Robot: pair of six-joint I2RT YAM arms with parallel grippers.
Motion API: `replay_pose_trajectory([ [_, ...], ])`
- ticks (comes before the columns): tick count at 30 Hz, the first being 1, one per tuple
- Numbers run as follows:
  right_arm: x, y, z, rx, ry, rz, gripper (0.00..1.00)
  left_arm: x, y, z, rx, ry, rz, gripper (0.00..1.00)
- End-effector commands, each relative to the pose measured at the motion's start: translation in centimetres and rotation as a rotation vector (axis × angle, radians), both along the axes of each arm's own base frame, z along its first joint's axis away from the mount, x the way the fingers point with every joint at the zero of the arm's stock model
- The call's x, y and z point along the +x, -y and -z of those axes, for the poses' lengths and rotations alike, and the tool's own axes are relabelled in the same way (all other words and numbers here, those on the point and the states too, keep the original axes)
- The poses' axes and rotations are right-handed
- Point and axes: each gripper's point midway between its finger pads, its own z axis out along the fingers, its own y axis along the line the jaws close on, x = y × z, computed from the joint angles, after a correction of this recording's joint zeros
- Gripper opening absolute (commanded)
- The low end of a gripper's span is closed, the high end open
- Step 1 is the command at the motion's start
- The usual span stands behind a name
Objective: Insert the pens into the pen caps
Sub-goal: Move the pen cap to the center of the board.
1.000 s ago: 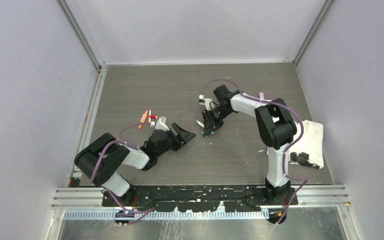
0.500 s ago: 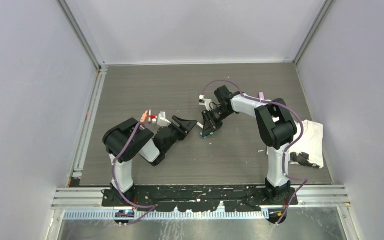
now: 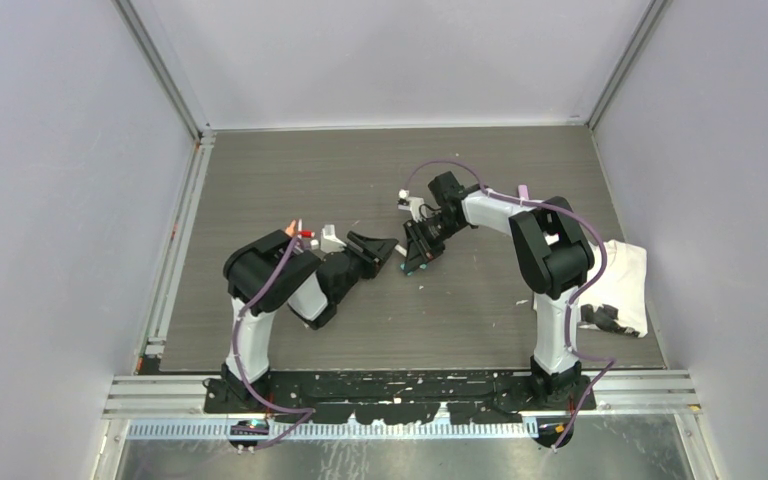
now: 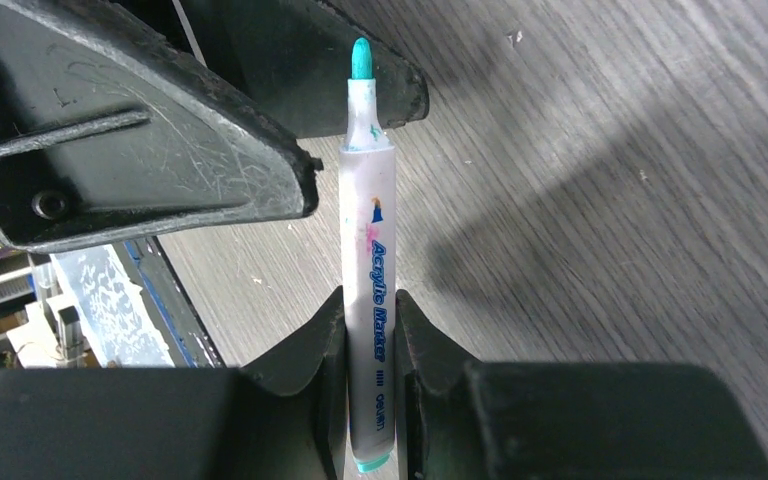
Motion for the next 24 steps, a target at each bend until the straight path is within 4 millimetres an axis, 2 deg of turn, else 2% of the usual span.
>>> replay_pose_trajectory([
  [1, 0.7, -0.4, -1.0, 0.012, 0.054, 0.005, 0.05, 0.4, 0.9, -1.5, -0.066, 0.028, -0.001, 0.51],
  [6, 0.5, -0.7, -1.0, -0.003, 0.076, -0.010, 0.05, 0.7, 2.0, -1.8, -0.079, 0.041, 0.016, 0.46],
  [8, 0.4, -0.8, -1.0, -0.007, 0.083, -0.016, 0.05, 0.7, 2.4, -1.8, -0.087, 0.037, 0.024, 0.41],
  [10, 0.4, -0.8, -1.0, -0.013, 0.089, -0.015, 0.06, 0.8, 2.7, -1.7, -0.095, 0.034, 0.033, 0.29],
  [12, 0.6, -0.7, -0.9, -0.025, 0.093, -0.008, 0.07, 0.8, 3.0, -1.7, -0.100, 0.031, 0.043, 0.08],
  [13, 0.7, -0.6, -0.8, -0.031, 0.095, -0.004, 0.09, 0.7, 3.0, -1.6, -0.100, 0.030, 0.046, 0.02],
  [24, 0.9, -0.8, -0.7, -0.037, 0.069, 0.027, 0.36, 0.5, 3.2, -2.0, -0.105, 0.036, 0.055, 0.01],
])
